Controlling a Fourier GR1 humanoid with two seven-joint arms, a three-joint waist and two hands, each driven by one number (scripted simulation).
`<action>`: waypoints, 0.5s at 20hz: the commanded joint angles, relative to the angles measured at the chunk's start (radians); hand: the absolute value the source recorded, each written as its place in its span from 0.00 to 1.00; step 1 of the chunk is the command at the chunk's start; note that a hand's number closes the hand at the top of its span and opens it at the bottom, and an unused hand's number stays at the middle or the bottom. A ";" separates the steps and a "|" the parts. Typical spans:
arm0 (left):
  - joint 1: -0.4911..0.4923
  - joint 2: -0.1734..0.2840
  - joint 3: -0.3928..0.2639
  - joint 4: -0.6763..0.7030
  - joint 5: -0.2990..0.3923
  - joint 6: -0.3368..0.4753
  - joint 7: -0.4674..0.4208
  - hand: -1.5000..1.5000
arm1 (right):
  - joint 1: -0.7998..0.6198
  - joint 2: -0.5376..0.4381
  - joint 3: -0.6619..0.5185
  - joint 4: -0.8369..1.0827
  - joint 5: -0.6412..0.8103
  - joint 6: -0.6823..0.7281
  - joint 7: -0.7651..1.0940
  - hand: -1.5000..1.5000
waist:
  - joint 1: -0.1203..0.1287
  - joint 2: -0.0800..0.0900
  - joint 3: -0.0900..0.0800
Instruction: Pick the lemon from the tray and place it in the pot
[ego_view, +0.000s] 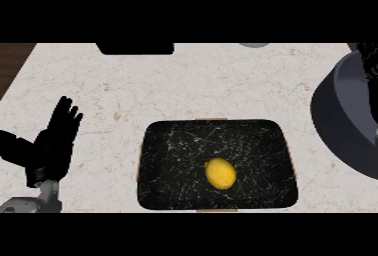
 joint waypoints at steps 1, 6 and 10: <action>0.006 0.032 -0.012 -0.010 -0.062 -0.012 0.013 0.50 | 0.012 0.035 0.041 -0.008 0.013 0.025 0.087 1.00 | 0.003 -0.007 -0.001; 0.046 0.235 -0.008 0.048 -0.200 -0.065 -0.041 0.50 | 0.212 0.100 0.225 0.048 -0.059 0.190 0.198 1.00 | 0.003 -0.003 0.000; 0.091 0.188 -0.044 0.069 -0.198 -0.066 -0.050 0.50 | 0.262 -0.002 0.310 -0.123 0.404 -0.116 -0.112 0.00 | -0.030 -0.015 -0.002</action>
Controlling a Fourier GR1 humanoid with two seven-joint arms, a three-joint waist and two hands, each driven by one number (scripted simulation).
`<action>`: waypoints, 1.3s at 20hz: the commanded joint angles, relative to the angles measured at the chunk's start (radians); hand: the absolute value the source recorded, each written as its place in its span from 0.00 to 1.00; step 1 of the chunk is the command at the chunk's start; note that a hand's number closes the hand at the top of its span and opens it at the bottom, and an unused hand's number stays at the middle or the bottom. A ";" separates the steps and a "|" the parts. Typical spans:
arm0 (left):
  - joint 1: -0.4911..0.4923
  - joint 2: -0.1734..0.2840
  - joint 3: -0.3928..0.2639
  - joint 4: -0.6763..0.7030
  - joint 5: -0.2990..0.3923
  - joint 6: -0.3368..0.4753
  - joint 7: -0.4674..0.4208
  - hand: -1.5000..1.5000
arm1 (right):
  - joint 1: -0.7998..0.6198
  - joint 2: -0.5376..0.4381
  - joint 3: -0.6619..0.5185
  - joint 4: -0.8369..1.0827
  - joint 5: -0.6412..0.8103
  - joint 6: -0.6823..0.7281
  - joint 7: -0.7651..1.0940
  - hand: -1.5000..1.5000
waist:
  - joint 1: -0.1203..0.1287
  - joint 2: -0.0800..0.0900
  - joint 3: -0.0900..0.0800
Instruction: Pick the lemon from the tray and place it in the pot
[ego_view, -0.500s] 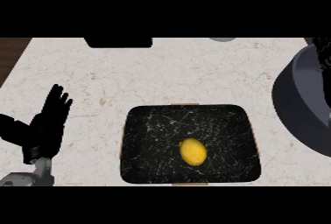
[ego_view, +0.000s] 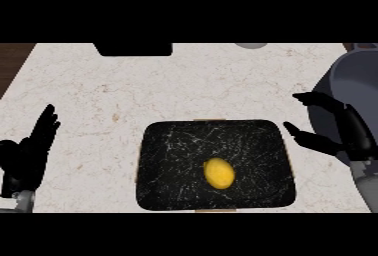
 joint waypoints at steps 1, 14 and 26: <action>0.058 0.057 0.007 0.005 -0.016 -0.055 -0.030 0.50 | 0.152 0.023 0.088 -0.096 0.189 -0.147 -0.173 0.00 | -0.008 -0.004 0.003; 0.001 -0.002 0.049 0.080 -0.046 -0.113 -0.061 0.50 | 0.090 -0.061 0.162 -0.459 0.211 0.192 0.348 0.00 | 0.017 0.005 0.001; -0.018 -0.042 0.025 0.095 -0.103 -0.085 -0.065 0.50 | -0.264 0.042 0.376 -0.374 0.072 0.666 0.897 0.00 | 0.032 0.008 0.000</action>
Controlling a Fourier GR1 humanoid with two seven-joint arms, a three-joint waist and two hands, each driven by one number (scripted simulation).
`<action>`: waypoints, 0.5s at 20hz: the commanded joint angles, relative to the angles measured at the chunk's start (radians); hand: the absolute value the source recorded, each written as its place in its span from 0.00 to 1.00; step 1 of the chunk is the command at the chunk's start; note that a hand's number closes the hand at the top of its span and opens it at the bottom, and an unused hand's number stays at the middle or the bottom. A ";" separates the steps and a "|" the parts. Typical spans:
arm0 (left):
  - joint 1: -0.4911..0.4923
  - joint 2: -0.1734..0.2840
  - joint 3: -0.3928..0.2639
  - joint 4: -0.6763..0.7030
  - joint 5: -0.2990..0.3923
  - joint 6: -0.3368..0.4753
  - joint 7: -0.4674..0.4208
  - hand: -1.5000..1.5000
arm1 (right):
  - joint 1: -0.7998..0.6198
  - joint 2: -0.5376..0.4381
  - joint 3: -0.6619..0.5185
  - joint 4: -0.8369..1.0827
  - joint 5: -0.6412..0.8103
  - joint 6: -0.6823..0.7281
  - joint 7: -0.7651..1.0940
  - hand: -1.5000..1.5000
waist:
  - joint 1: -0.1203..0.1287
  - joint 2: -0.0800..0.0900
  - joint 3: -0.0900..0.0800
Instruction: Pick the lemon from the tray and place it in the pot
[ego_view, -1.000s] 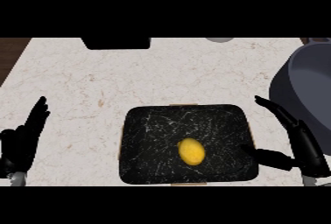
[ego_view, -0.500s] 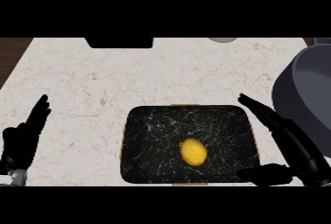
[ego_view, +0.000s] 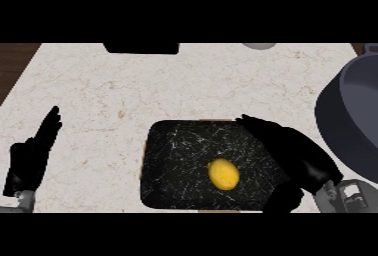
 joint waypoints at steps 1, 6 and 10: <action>0.015 -0.011 -0.004 -0.008 -0.015 0.006 -0.003 0.50 | -0.144 0.080 0.043 0.051 -0.113 0.175 0.217 0.00 | 0.006 -0.001 0.000; 0.017 -0.017 0.010 -0.054 -0.038 0.014 0.051 0.50 | -0.230 0.221 0.032 0.235 -0.130 0.224 0.242 0.00 | -0.010 -0.001 0.003; -0.030 -0.057 0.008 0.010 -0.063 0.015 0.036 0.50 | -0.226 0.284 0.084 0.296 -0.078 0.212 0.257 0.00 | -0.018 -0.001 0.003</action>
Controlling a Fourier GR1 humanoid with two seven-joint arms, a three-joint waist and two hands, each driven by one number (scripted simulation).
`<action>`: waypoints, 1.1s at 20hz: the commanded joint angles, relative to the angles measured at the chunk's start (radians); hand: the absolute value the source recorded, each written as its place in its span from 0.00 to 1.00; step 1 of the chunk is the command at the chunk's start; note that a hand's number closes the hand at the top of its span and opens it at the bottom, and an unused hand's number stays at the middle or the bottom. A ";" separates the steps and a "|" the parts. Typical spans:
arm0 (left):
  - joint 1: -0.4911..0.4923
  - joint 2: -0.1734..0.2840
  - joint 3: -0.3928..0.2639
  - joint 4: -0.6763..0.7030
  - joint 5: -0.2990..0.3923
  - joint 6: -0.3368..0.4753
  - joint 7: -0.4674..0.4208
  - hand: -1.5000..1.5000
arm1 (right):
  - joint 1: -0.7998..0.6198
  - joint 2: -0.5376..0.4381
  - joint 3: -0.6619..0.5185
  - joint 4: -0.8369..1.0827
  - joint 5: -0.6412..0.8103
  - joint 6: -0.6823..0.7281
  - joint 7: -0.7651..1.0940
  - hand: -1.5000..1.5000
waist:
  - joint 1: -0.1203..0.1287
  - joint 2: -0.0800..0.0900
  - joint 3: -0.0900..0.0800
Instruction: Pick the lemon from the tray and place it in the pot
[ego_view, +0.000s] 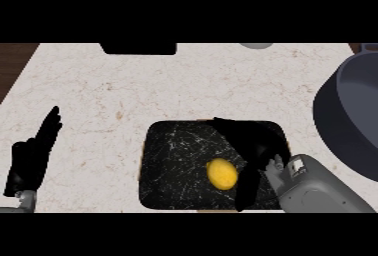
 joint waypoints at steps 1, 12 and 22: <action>-0.015 0.001 0.036 0.017 0.001 -0.020 -0.001 0.50 | -0.020 0.052 0.027 0.074 0.034 0.070 0.072 0.00 | -0.006 0.000 0.001; 0.011 -0.034 0.047 0.000 -0.042 -0.030 0.008 0.50 | -0.031 0.169 0.091 0.203 0.158 0.063 0.089 0.00 | -0.007 -0.001 0.001; 0.062 -0.057 0.098 -0.006 -0.053 -0.082 -0.053 0.50 | -0.015 0.263 0.057 0.297 0.263 0.089 0.079 0.00 | -0.005 -0.001 0.001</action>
